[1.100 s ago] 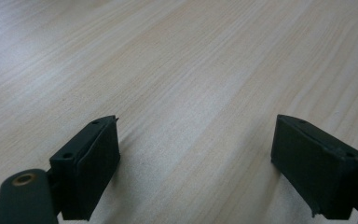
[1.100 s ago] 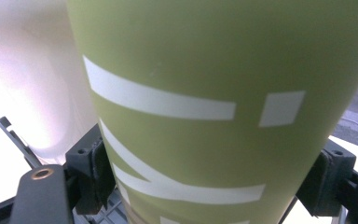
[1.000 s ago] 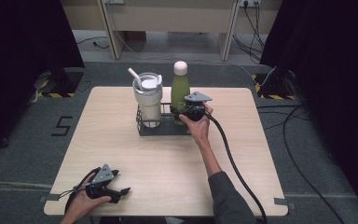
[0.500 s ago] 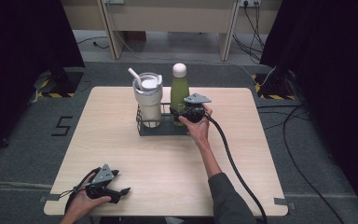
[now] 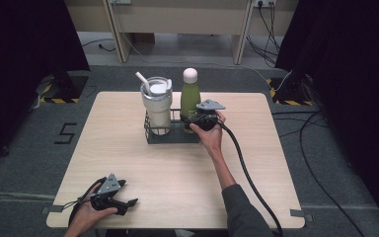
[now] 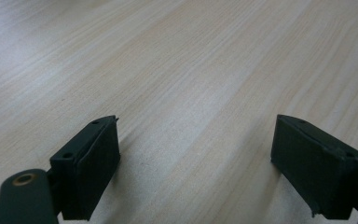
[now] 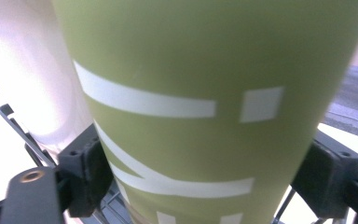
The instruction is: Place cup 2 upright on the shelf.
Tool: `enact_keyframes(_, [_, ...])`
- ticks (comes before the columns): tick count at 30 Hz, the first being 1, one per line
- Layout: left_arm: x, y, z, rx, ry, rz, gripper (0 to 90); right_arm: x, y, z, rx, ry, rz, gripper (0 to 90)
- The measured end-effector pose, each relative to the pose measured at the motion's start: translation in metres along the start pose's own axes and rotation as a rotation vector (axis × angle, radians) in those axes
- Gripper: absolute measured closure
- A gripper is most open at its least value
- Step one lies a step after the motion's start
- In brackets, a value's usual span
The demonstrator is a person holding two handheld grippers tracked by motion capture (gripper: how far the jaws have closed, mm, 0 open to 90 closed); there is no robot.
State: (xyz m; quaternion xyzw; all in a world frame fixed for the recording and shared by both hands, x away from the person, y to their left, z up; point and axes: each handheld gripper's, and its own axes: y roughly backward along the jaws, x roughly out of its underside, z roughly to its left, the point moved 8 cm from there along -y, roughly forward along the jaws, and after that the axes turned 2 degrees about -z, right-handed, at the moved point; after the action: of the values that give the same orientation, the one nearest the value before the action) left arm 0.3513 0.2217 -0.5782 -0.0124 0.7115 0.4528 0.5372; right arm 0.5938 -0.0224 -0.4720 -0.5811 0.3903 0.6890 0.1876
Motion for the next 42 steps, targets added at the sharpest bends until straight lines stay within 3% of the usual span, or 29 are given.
enact_keyframes(16, [0.000,0.000,0.000,0.000,-0.002,0.000,14.6,-0.003,0.023,0.002,0.003,0.020,-0.004,15.2])
enact_keyframes(22, [0.000,0.000,0.000,0.000,-0.002,0.000,14.6,-0.002,0.033,0.003,0.017,0.050,-0.002,15.1])
enact_keyframes(42, [0.000,0.000,0.000,-0.001,-0.001,0.000,14.6,-0.004,0.063,0.005,0.012,0.052,-0.038,15.2])
